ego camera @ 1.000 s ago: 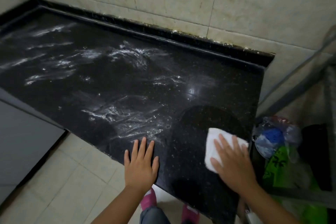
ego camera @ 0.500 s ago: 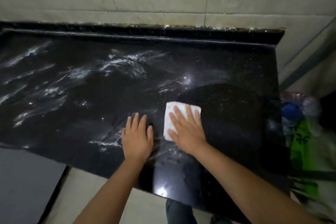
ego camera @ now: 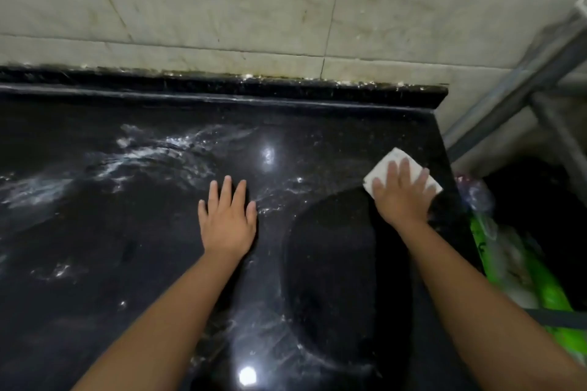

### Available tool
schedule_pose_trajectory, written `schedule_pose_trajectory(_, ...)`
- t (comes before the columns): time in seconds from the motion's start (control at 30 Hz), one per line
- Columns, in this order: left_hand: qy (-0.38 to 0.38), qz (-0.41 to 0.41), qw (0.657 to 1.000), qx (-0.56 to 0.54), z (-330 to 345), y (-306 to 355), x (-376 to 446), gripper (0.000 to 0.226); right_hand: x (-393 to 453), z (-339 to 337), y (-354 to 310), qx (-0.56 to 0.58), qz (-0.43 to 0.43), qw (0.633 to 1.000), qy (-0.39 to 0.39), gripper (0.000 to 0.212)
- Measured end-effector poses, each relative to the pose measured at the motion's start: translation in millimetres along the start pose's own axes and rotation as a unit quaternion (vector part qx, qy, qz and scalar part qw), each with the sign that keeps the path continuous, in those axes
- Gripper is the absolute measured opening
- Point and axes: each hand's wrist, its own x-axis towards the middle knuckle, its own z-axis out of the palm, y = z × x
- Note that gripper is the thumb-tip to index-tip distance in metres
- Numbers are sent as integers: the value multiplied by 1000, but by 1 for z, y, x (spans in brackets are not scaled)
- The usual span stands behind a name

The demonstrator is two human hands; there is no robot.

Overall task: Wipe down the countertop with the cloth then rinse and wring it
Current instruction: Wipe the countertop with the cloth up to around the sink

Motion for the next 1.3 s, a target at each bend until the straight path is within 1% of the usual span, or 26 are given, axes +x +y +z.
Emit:
schedule_pose_trajectory(0.03, -1, 6, 1000, 2, 1, 1, 4, 50, 4, 0, -25, -6, -26, 1000, -2, 60)
schedule_pose_trajectory(0.13, -5, 10, 1000, -2, 2, 0, 10, 50, -23, 23, -78, 2, -173, 985, -15, 60)
schedule_pose_trajectory(0.2, -9, 11, 1000, 11, 4, -1, 11, 50, -65, 41, -74, -25, -275, 961, 22, 64)
schedule_pose_trajectory(0.27, -11, 18, 1000, 21, 5, -1, 10, 51, -103, 57, -39, -51, -307, 950, 41, 58)
schedule_pose_trajectory(0.3, -12, 21, 999, 22, 5, -1, 10, 51, -116, 63, -12, -60, -303, 950, 31, 54)
schedule_pose_trajectory(0.33, -13, 22, 999, 22, 6, -2, 10, 51, -122, 67, 18, -69, -291, 953, 41, 52)
schedule_pose_trajectory(0.37, -12, 23, 999, 21, 6, -2, 10, 52, -119, 63, 45, -69, -258, 963, 36, 53)
schedule_pose_trajectory(0.43, -13, 22, 999, 20, 6, -2, 10, 52, -98, 45, 79, -59, -158, 985, 32, 61)
schedule_pose_trajectory(0.47, -15, 20, 999, 22, 6, -2, 10, 52, -81, 35, 86, -51, -109, 992, 47, 62)
schedule_pose_trajectory(0.53, -15, 18, 999, 24, 6, -1, 11, 52, -40, 14, 81, -1, 1, 999, 35, 58)
schedule_pose_trajectory(0.57, -14, 16, 999, 25, 6, 0, 11, 52, -18, 6, 70, 15, 36, 998, 47, 57)
schedule_pose_trajectory(0.6, -12, 14, 999, 27, 6, 1, 12, 52, 4, -1, 53, 21, 50, 997, 55, 57)
schedule_pose_trajectory(0.63, -10, 13, 999, 27, 7, 1, 12, 52, 23, -7, 31, 20, 46, 998, 47, 58)
schedule_pose_trajectory(0.7, -8, 11, 1000, 24, 7, 2, 12, 52, 46, -9, -21, 5, -6, 1000, 22, 58)
schedule_pose_trajectory(0.77, -5, 7, 1000, 27, 9, 1, 14, 51, 42, 0, -76, -9, -115, 993, 5, 59)
schedule_pose_trajectory(0.83, 3, 6, 1000, 28, 10, 2, 14, 52, 13, 15, -112, -3, -223, 975, -4, 61)
schedule_pose_trajectory(0.87, 9, 4, 1000, 25, 11, 2, 14, 57, -6, 24, -117, -1, -273, 962, -1, 63)
schedule_pose_trajectory(0.93, 12, 1, 1000, 18, 11, 3, 14, 65, -46, 38, -99, -19, -354, 935, 28, 67)
schedule_pose_trajectory(1.0, 10, 0, 1000, 21, 12, 2, 15, 61, -70, 51, -51, -37, -384, 922, 41, 59)
schedule_pose_trajectory(1.03, 8, 0, 1000, 24, 12, 2, 14, 59, -74, 55, -21, -49, -381, 923, 35, 55)
schedule_pose_trajectory(1.07, 7, 1, 1000, 28, 13, 2, 14, 59, -71, 55, 11, -63, -364, 928, 53, 52)
schedule_pose_trajectory(1.1, 7, -2, 1000, 30, 13, 1, 15, 60, -59, 50, 39, -73, -332, 938, 66, 53)
schedule_pose_trajectory(1.17, 2, -3, 999, 36, 14, 2, 15, 64, -25, 31, 71, -74, -232, 967, 73, 60)
schedule_pose_trajectory(1.23, -1, -7, 999, 46, 14, 2, 15, 71, 16, 3, 71, -51, -138, 986, 78, 56)
schedule_pose_trajectory(1.3, 3, -8, 998, 57, 15, 1, 16, 82, 58, -15, 46, -18, -52, 997, 44, 56)
